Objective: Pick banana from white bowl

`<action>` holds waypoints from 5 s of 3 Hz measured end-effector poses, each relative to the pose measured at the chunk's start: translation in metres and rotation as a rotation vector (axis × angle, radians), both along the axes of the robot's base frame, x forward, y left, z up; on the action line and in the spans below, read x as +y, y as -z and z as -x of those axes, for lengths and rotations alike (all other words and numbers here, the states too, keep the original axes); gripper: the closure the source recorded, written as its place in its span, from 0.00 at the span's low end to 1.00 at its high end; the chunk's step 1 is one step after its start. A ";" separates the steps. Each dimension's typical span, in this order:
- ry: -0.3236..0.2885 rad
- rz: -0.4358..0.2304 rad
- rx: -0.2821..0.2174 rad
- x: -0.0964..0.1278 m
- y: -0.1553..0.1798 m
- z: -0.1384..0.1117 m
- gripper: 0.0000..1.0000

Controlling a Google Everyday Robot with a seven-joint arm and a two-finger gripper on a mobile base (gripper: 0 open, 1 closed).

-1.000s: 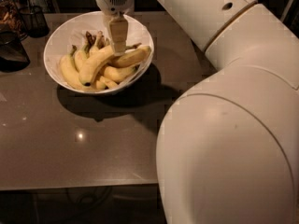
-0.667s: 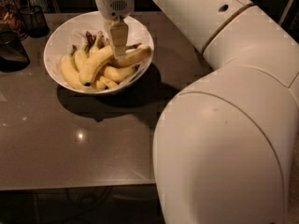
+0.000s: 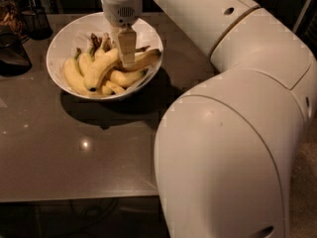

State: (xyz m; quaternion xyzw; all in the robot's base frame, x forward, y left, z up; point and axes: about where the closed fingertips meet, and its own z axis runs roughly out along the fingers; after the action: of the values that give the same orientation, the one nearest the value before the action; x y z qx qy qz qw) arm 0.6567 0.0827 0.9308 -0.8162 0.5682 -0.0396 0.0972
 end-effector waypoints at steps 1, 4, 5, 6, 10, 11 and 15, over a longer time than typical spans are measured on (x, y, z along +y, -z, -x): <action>-0.012 0.010 0.013 0.002 0.008 -0.001 0.34; 0.003 0.014 0.035 -0.007 0.016 -0.004 0.73; 0.018 0.008 0.047 -0.012 0.019 -0.004 0.97; 0.018 0.008 0.047 -0.012 0.019 -0.004 1.00; -0.071 -0.190 -0.104 -0.026 -0.026 0.037 1.00; -0.069 -0.194 -0.106 -0.028 -0.027 0.039 1.00; -0.103 -0.220 -0.079 -0.022 -0.046 0.087 1.00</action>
Offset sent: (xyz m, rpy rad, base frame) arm -0.0185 -0.0189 -0.0173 -0.0923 0.1242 0.0177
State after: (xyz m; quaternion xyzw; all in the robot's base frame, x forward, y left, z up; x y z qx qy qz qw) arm 0.5702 0.0611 0.9768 -0.8264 0.5222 -0.0039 0.2104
